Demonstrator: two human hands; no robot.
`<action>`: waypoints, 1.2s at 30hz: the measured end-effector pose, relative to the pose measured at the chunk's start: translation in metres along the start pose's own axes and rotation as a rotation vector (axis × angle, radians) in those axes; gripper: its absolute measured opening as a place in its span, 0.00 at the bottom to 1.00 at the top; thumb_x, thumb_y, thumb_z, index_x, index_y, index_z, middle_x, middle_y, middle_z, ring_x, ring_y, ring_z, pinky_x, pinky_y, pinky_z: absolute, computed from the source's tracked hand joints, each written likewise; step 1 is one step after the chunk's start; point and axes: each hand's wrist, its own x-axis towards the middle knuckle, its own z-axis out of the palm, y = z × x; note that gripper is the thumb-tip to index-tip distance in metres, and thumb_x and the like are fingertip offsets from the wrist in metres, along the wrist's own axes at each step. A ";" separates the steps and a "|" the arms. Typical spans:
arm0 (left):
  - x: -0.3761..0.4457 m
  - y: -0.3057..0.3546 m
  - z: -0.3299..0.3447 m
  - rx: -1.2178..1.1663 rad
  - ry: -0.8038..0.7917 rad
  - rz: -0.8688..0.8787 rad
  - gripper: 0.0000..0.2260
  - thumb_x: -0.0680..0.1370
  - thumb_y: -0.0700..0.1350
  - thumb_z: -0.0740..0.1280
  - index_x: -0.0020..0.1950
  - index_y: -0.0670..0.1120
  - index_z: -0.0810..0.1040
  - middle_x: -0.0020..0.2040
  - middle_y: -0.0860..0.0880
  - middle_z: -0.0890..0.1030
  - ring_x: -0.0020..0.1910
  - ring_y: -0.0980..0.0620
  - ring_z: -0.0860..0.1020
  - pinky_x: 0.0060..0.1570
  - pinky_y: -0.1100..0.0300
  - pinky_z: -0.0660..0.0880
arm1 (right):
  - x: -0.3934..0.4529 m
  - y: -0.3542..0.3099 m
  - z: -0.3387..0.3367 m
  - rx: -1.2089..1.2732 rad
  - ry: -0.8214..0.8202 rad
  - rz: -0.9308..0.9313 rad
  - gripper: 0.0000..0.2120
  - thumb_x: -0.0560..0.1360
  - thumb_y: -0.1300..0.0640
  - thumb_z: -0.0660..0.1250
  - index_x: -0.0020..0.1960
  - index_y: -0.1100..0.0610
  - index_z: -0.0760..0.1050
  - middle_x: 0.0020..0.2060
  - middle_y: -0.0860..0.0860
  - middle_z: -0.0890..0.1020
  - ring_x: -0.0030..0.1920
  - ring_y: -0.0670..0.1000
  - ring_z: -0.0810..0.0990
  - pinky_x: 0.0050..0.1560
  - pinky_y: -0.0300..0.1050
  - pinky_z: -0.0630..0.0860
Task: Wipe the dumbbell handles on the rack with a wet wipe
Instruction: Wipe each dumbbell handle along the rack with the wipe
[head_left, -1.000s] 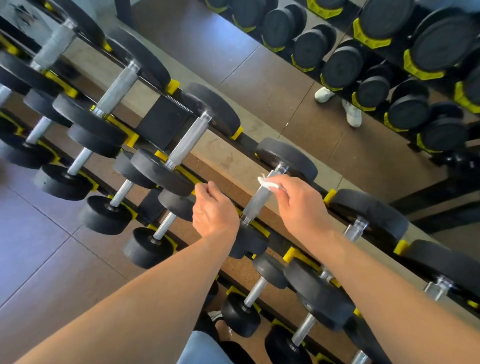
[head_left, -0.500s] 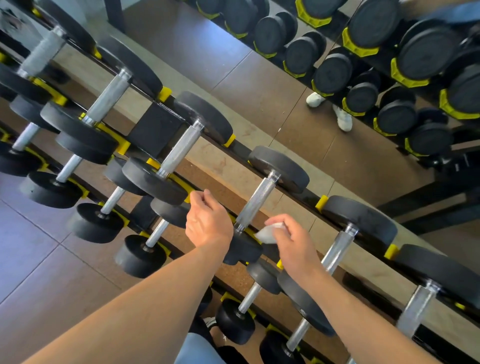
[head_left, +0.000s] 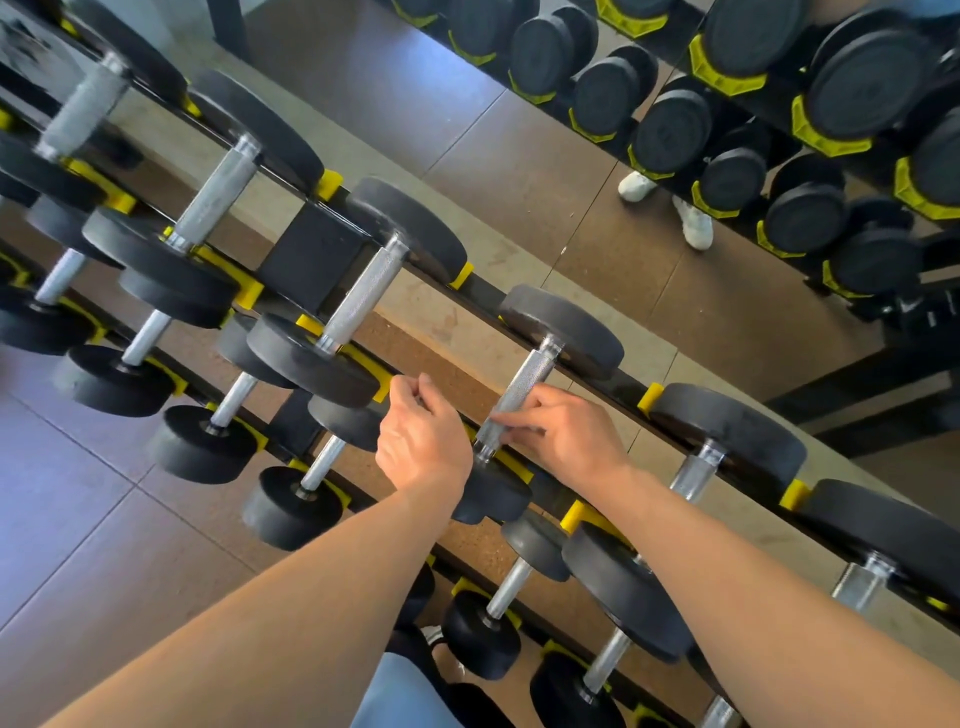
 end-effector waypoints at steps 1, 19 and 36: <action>0.000 0.000 0.000 0.002 -0.004 -0.002 0.10 0.85 0.54 0.52 0.52 0.52 0.69 0.37 0.54 0.76 0.34 0.57 0.74 0.38 0.57 0.69 | 0.000 0.000 0.000 0.036 0.010 0.015 0.11 0.77 0.46 0.70 0.58 0.43 0.83 0.44 0.42 0.79 0.47 0.46 0.80 0.43 0.52 0.79; 0.000 0.001 -0.001 -0.010 -0.096 0.093 0.07 0.83 0.54 0.60 0.52 0.53 0.74 0.42 0.56 0.78 0.37 0.56 0.76 0.31 0.64 0.67 | 0.040 -0.048 -0.024 -0.378 -0.174 0.319 0.21 0.75 0.38 0.69 0.66 0.44 0.78 0.57 0.49 0.84 0.55 0.50 0.82 0.48 0.47 0.80; -0.001 0.002 -0.014 -0.091 -0.271 0.200 0.11 0.85 0.54 0.55 0.51 0.51 0.73 0.40 0.55 0.77 0.38 0.56 0.76 0.34 0.62 0.69 | 0.002 -0.073 0.000 0.550 0.192 0.426 0.06 0.74 0.51 0.74 0.51 0.47 0.85 0.42 0.32 0.82 0.46 0.26 0.78 0.41 0.22 0.72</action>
